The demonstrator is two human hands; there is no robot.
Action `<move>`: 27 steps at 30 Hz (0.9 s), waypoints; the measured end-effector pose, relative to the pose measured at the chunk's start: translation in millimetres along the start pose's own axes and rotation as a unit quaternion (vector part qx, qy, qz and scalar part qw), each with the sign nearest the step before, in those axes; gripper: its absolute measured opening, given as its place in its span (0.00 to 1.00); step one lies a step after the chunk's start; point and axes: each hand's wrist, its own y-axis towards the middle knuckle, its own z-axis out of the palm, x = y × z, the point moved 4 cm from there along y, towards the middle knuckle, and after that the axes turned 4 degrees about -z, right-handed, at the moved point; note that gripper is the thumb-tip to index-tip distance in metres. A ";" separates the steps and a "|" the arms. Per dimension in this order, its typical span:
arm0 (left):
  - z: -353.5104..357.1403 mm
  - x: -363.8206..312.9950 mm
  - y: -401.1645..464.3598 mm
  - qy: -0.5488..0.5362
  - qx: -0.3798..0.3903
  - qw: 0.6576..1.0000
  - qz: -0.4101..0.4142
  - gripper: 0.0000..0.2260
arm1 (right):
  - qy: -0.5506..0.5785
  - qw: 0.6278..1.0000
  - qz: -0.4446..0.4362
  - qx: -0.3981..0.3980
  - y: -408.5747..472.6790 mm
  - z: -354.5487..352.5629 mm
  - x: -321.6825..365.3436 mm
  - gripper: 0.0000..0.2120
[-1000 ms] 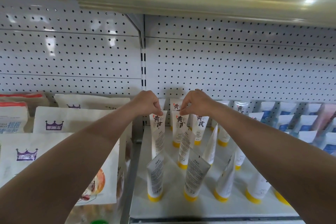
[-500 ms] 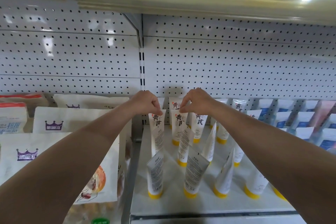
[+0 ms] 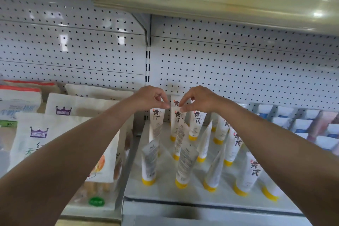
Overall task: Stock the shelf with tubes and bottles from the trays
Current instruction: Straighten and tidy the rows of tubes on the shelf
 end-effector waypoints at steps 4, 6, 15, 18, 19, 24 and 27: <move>-5.1 0.4 -19.4 -0.045 0.011 0.999 -0.016 0.11 | 0.011 0.998 -0.005 0.059 -14.7 -7.5 -0.7 0.16; -4.0 3.1 -28.5 -0.059 0.012 0.998 -0.020 0.11 | 0.023 0.996 -0.007 0.081 -22.1 -5.6 -2.3 0.16; 3.1 -2.8 -59.2 -0.082 0.015 0.995 -0.047 0.09 | 0.021 0.994 -0.035 0.106 -41.1 3.1 -5.1 0.24; 7.9 -1.7 -62.0 -0.086 0.030 0.995 -0.052 0.10 | 0.029 0.993 -0.039 0.103 -42.9 9.8 -5.2 0.24; 9.2 0.0 -61.7 -0.087 0.033 0.994 -0.051 0.10 | 0.037 0.993 -0.043 0.106 -43.3 11.9 -4.4 0.24; 13.2 7.4 -52.1 -0.057 0.049 0.996 -0.045 0.12 | 0.041 0.991 -0.032 0.120 -43.2 12.1 -3.8 0.21; 13.8 10.2 -47.5 -0.030 0.056 0.997 -0.043 0.14 | 0.040 0.990 -0.023 0.134 -40.4 13.5 -1.8 0.19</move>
